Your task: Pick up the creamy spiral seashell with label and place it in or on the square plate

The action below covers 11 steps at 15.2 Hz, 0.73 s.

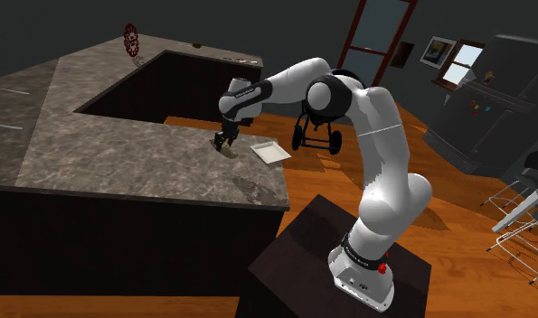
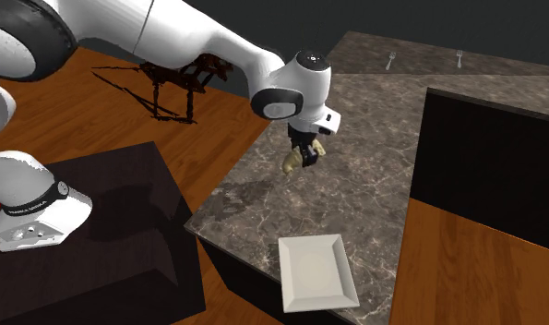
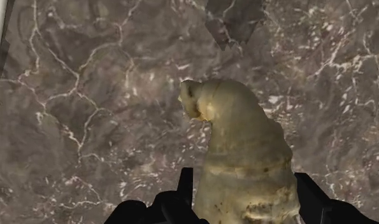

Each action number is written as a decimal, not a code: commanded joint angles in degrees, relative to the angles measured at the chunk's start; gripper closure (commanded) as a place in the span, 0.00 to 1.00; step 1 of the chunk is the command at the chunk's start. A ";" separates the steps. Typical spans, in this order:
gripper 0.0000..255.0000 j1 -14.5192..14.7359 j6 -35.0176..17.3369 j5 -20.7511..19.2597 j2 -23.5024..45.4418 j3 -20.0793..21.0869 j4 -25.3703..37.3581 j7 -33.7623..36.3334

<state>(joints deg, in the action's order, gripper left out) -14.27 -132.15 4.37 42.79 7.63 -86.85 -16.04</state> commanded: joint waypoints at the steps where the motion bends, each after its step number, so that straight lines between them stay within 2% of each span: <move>1: 1.00 -2.04 0.14 0.30 -0.26 -0.15 -0.39 -2.37; 11: 1.00 -11.86 2.12 1.59 -0.80 -1.22 -0.55 -13.61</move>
<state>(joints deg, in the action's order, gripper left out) -24.87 -130.21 5.78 42.17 6.53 -87.23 -28.15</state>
